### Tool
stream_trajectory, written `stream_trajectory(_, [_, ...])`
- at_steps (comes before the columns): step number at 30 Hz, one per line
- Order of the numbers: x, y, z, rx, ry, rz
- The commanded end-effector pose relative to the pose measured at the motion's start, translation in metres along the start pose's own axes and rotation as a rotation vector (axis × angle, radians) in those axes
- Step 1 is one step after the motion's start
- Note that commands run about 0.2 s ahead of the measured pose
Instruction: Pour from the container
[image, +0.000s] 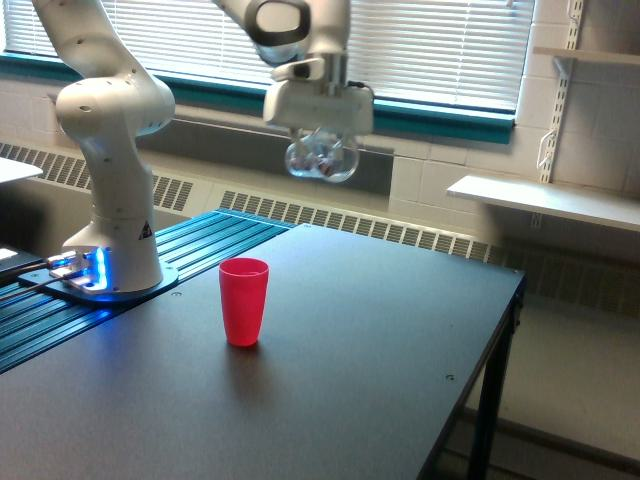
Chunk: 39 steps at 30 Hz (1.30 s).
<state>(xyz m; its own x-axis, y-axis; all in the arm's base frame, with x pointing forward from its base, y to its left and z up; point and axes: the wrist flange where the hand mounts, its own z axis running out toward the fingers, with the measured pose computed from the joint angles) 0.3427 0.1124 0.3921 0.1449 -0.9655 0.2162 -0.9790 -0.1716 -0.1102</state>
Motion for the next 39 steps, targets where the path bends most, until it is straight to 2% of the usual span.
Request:
stream_trajectory(1, [0.014, 0.022, 0.022, -0.05, -0.025, 0.097])
stream_trajectory(8, [0.034, 0.038, 0.037, -0.096, -0.054, 0.153])
stream_trajectory(16, [0.058, 0.051, 0.044, -0.126, -0.079, 0.195])
stream_trajectory(24, [0.086, 0.064, 0.05, -0.12, -0.124, 0.188])
stream_trajectory(28, [0.098, 0.071, 0.055, -0.143, -0.141, 0.196])
stream_trajectory(31, [0.106, 0.074, 0.058, -0.14, -0.158, 0.208])
stream_trajectory(39, [0.111, 0.084, 0.071, -0.156, -0.189, 0.181])
